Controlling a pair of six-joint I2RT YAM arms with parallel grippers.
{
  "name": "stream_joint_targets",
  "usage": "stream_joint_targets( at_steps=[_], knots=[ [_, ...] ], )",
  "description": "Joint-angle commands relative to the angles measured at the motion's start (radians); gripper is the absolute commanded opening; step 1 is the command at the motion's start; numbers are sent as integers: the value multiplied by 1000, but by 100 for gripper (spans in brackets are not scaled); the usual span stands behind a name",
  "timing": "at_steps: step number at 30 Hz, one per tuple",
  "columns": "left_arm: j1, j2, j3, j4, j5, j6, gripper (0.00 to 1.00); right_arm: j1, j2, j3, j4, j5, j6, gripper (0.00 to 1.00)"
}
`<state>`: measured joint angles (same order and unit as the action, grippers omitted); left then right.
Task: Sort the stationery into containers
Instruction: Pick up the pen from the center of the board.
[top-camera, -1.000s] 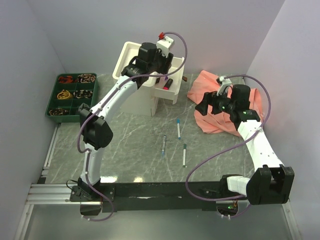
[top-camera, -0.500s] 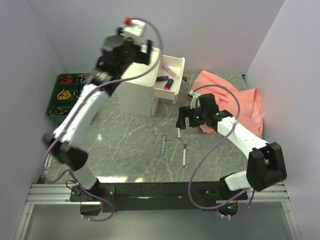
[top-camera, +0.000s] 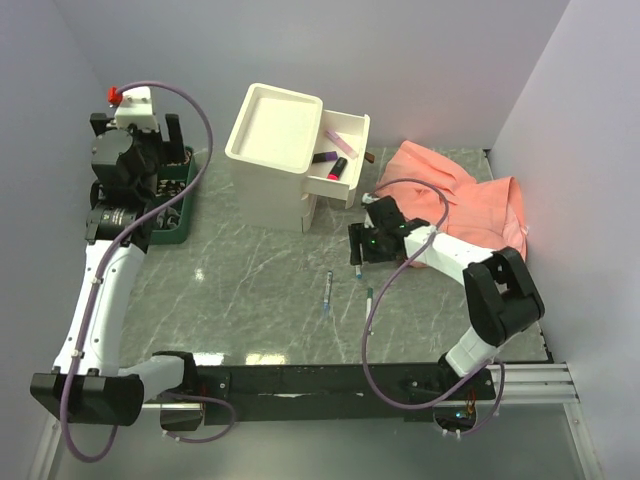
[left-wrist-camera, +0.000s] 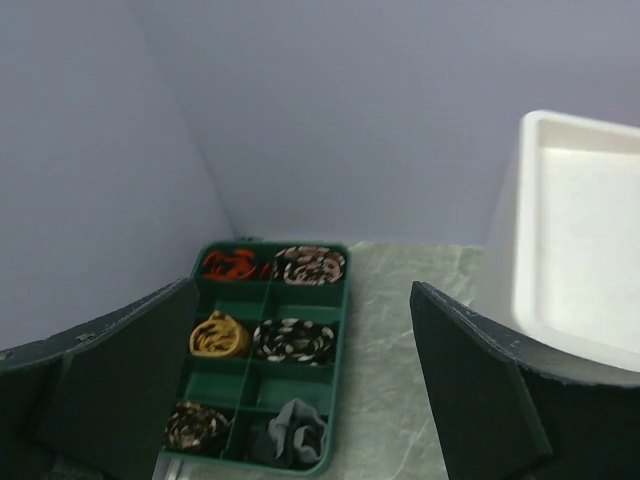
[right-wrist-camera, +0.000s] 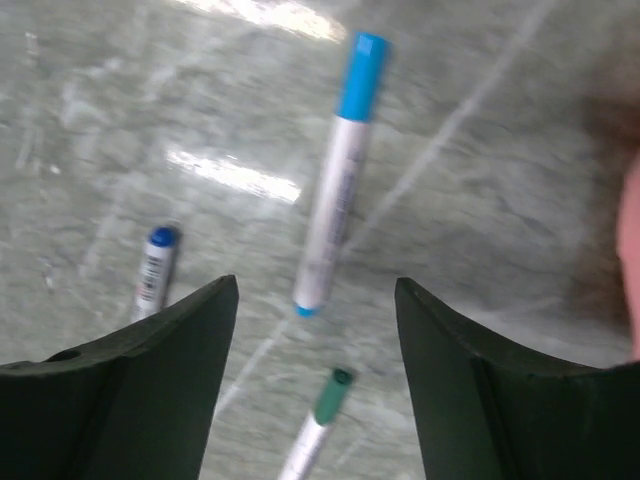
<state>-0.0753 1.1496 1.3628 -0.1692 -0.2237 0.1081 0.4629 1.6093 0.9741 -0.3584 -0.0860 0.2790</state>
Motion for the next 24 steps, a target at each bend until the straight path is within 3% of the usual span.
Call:
stream_joint_targets(
  at_steps=[1,5,18,21,23,24],
  knots=[
    [52,-28,-14,26,27,-41,93,62,37,84,29,136,26,70],
    [72,-28,-2,27,38,-61,93,80,83,113,0,221,61,61],
    [117,-18,13,22,70,-82,94,112,161,133,-7,232,81,54],
    [120,-11,12,25,75,-85,94,115,175,127,-5,227,80,48],
    [121,-4,18,23,80,-91,94,117,181,124,-4,226,72,39],
    [124,4,21,23,81,-96,94,118,185,121,-4,223,71,29]
  ],
)
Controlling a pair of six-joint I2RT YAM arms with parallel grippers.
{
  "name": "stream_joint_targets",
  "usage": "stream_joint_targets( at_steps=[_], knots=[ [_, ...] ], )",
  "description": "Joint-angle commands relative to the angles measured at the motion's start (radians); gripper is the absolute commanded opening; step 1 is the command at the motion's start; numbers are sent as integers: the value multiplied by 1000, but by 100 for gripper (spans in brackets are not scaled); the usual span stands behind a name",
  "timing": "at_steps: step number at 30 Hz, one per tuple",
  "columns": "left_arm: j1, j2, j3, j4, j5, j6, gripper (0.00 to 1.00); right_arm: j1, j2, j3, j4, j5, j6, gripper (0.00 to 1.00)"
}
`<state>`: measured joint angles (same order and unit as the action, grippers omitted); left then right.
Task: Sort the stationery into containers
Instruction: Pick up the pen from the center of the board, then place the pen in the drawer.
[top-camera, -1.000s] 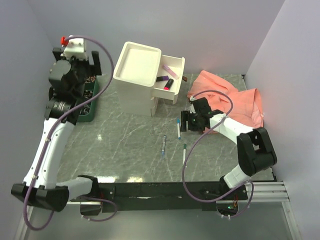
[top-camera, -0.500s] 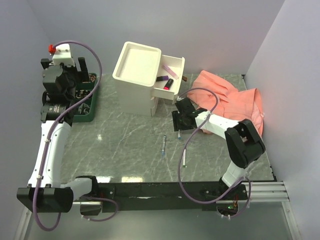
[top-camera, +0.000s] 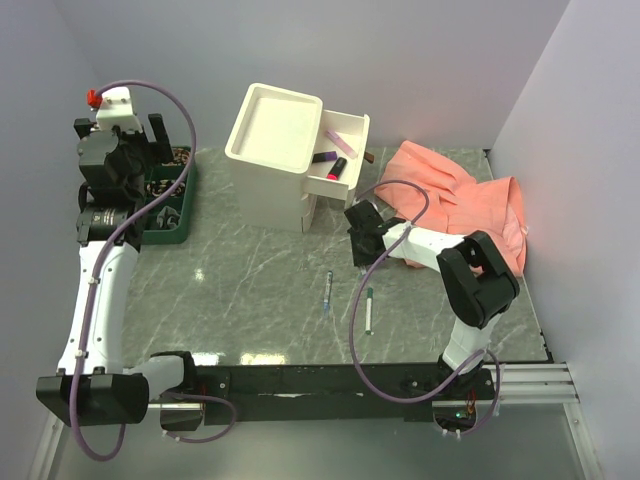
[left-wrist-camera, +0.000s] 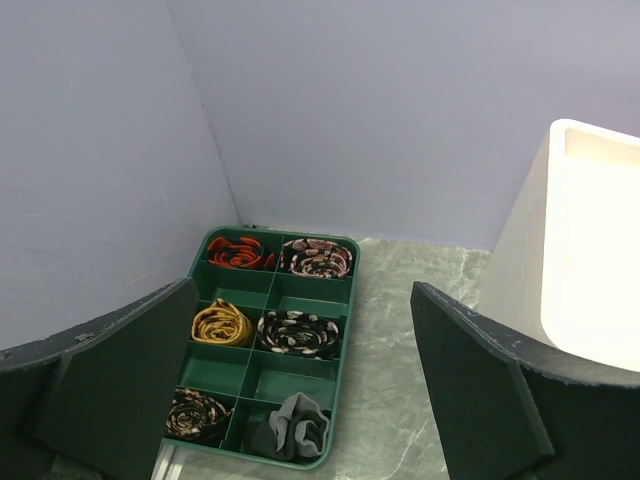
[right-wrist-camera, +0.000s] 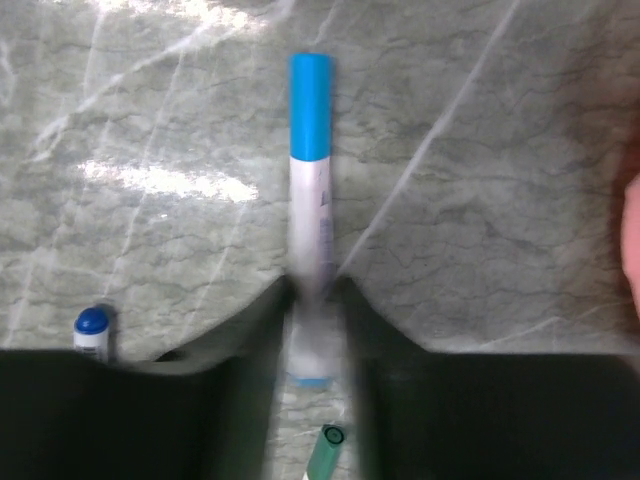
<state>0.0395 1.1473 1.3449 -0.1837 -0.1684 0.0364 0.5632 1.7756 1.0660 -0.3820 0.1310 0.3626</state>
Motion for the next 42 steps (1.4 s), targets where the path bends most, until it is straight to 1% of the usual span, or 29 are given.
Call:
stream_joint_targets(
  at_steps=[1,2,3,5,8,9,11,12,13,14,15,18,19,21,22,24,27,28,29,31,32,33,37,38,39,42],
  knots=[
    [11,6,42,38,30,-26,94,18,22,26,22,4,-19,22],
    [11,8,42,39,33,-27,94,18,22,25,23,-1,-22,14],
    [13,11,42,38,36,-30,94,17,18,23,23,-2,-25,0],
    [13,11,43,33,43,-30,94,18,-1,17,15,2,-33,0],
    [13,15,48,30,56,-30,94,17,-80,-6,-18,-10,-59,0],
    [13,19,49,32,61,-30,94,15,-147,-20,-24,-37,-77,0],
    [13,20,46,38,73,-30,94,15,-221,-26,-63,-124,-137,0],
    [13,26,43,47,92,-65,94,17,-295,-31,-73,-163,-161,0],
    [14,31,36,49,105,-73,94,20,-332,-32,-93,-213,-231,0],
    [13,38,36,47,122,-81,95,26,-366,-34,-103,-269,-255,0],
    [13,54,37,46,145,-98,94,29,-425,-40,-110,-283,-272,0],
    [14,90,48,52,159,-130,93,30,-502,-35,-149,-320,-353,0],
    [13,103,69,49,199,-133,92,30,-515,-34,-167,-326,-432,0],
    [13,138,94,50,213,-135,91,30,-544,-22,-169,-353,-502,0],
    [14,147,112,55,214,-138,91,30,-548,-12,-169,-373,-571,0],
    [13,172,129,67,217,-144,91,30,-568,18,-158,-390,-640,0],
    [13,192,149,70,221,-147,92,12,-585,58,-58,-393,-723,0],
    [13,192,151,70,219,-150,92,9,-579,75,0,-390,-726,0],
    [13,190,149,67,216,-150,92,6,-552,97,23,-387,-726,0],
    [13,177,142,61,219,-150,92,-3,-501,195,51,-378,-693,0],
    [13,174,138,58,227,-148,92,-9,-440,237,48,-383,-674,0],
    [13,163,128,55,227,-142,92,-19,-408,324,43,-386,-635,0],
    [13,146,115,24,262,-135,92,-51,-269,507,38,-354,-519,0],
    [13,143,118,20,274,-132,92,-57,-212,543,34,-337,-501,0],
    [13,146,126,13,303,-122,92,-65,-181,616,26,-329,-476,0],
    [14,158,170,-23,338,-106,93,-98,-61,754,5,-317,-450,0]
  ],
)
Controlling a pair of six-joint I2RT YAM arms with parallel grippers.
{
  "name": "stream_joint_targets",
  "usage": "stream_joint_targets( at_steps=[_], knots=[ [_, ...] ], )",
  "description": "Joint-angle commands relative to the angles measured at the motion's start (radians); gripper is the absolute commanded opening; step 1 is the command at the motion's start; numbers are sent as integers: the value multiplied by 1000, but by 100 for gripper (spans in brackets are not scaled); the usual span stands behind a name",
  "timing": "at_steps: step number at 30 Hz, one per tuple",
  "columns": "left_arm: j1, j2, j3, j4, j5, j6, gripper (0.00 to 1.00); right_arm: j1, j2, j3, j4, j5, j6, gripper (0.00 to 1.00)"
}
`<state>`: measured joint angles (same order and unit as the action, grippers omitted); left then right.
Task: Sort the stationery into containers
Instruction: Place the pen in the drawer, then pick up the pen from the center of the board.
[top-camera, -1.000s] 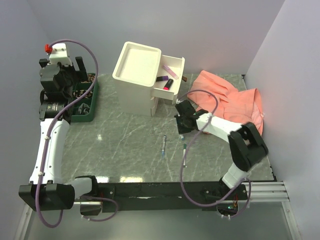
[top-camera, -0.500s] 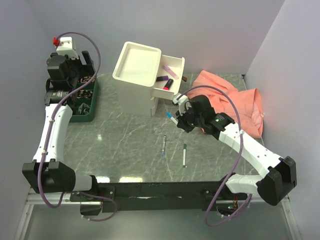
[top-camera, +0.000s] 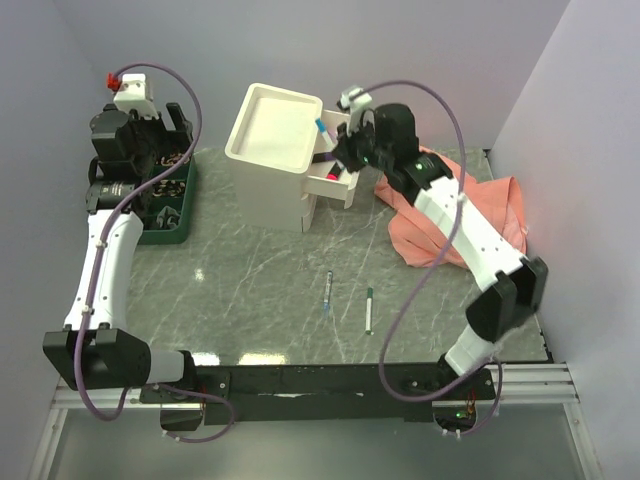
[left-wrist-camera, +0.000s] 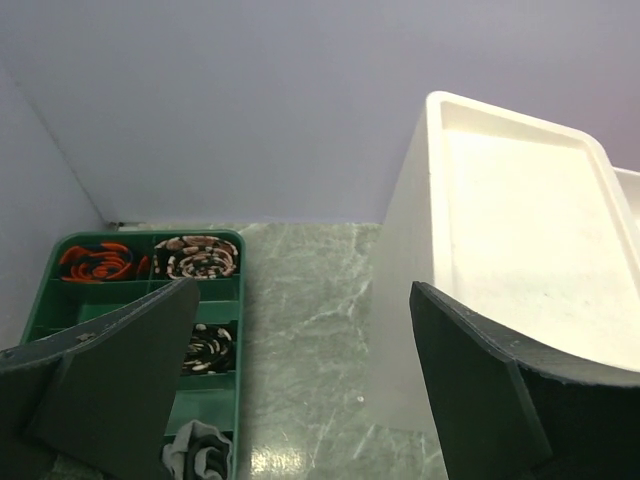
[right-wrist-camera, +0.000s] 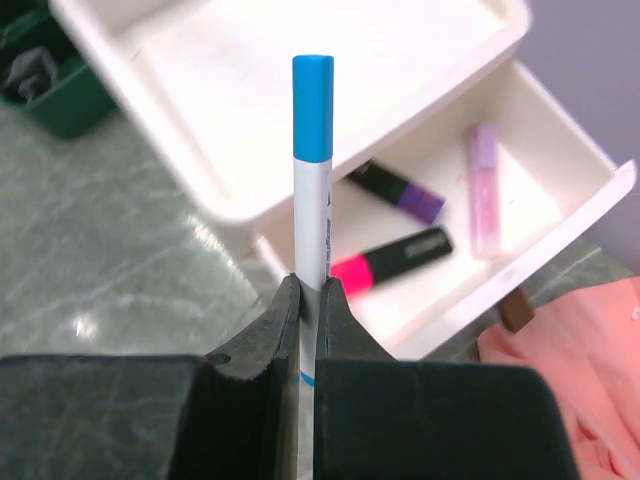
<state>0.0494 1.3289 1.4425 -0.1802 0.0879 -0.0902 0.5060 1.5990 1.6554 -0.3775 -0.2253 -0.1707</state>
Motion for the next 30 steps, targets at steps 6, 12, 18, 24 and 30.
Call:
stream_joint_targets(
  at_steps=[6,12,18,24,30],
  knots=[
    [3,-2,168,-133,153,78,96,-95,292,351,-46,-11,115,44],
    [0,-42,185,-209,323,124,97,-132,285,308,-4,-52,165,58],
    [-250,-166,-66,-332,412,129,95,-129,61,103,31,-91,153,61],
    [-529,-217,-348,-231,267,-52,91,-179,-302,-322,106,-56,169,90],
    [-687,-37,-311,-249,150,-88,91,-291,-468,-555,138,-5,270,100]
  ],
)
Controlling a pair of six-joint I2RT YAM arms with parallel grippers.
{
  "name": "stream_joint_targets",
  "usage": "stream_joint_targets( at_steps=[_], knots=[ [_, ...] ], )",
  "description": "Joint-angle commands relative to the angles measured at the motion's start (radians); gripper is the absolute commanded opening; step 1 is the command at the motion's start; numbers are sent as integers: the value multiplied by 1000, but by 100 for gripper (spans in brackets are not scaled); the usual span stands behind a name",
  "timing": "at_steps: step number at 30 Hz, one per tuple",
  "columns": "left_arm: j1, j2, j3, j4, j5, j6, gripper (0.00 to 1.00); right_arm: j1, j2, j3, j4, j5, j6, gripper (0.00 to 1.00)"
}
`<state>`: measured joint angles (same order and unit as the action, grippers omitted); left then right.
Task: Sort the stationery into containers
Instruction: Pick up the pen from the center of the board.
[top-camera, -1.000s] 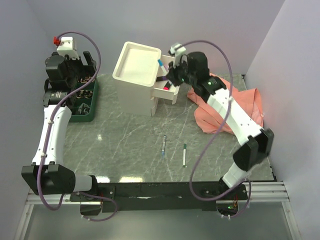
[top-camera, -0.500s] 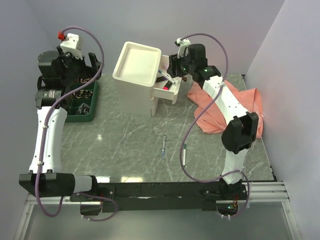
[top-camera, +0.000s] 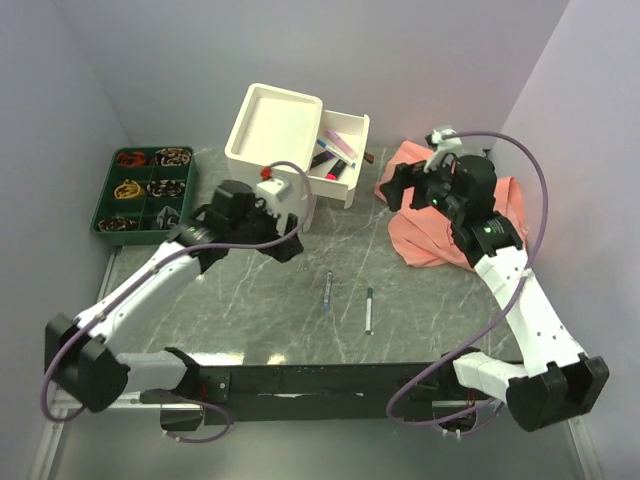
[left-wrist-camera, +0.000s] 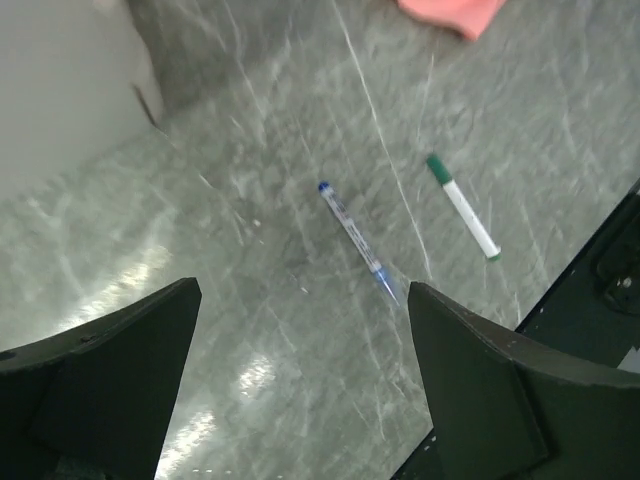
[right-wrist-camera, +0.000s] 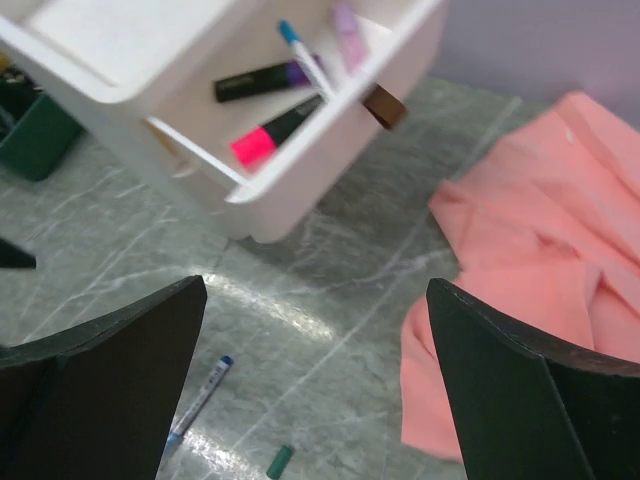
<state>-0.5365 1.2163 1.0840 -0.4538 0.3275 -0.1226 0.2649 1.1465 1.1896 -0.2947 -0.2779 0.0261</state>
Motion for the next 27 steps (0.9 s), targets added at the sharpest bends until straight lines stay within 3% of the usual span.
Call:
stream_joint_targets(
  at_steps=[1,5,10,17,27],
  knots=[
    [-165,93,56,26,-108,-60,91,-61,-25,-114,58,55,89,100],
    [-282,195,47,72,-143,-147,89,-136,-73,-191,114,60,156,100],
    [-384,259,10,83,-278,-241,83,-165,-119,-214,100,77,120,100],
    [-399,380,31,36,-360,-327,80,-191,-163,-251,103,49,170,100],
    [-416,522,70,73,-407,-328,75,-210,-215,-315,114,36,187,100]
  ],
)
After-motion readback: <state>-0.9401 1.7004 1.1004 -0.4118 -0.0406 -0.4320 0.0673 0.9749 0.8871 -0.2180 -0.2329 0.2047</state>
